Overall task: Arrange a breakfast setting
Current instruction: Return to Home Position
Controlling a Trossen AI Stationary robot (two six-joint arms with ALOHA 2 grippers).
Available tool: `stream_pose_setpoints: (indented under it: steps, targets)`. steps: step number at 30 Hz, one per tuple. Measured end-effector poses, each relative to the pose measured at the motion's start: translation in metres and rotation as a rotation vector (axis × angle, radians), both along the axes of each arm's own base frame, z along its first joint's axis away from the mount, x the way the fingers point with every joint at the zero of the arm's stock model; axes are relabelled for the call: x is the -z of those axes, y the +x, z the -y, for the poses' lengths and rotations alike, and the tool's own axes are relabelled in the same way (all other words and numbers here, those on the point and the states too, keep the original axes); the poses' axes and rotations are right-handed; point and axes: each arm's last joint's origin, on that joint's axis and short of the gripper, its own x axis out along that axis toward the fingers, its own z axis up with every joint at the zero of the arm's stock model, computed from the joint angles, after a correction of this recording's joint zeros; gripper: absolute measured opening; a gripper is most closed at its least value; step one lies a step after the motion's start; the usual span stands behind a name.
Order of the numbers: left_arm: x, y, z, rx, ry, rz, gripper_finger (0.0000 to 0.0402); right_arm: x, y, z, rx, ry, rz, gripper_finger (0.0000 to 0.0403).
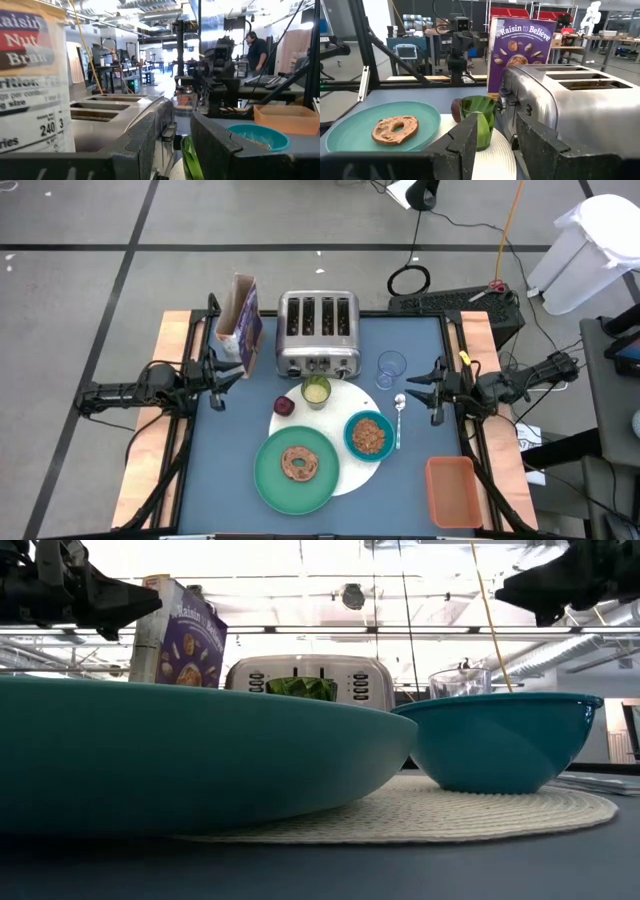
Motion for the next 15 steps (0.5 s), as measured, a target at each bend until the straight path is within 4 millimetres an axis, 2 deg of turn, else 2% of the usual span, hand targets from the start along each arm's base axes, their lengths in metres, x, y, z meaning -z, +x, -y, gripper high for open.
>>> stream_pose_setpoints:
  steps: [6,15]
  targets:
    - [0.000,0.000,0.000,-0.001,0.004,0.001,0.0129,0.011,-0.001,0.003,0.019,-0.005,-0.014,0.0130]
    - [0.000,0.000,0.000,-0.001,0.001,0.002,0.0129,0.016,-0.009,0.007,0.032,-0.042,-0.048,0.0130]
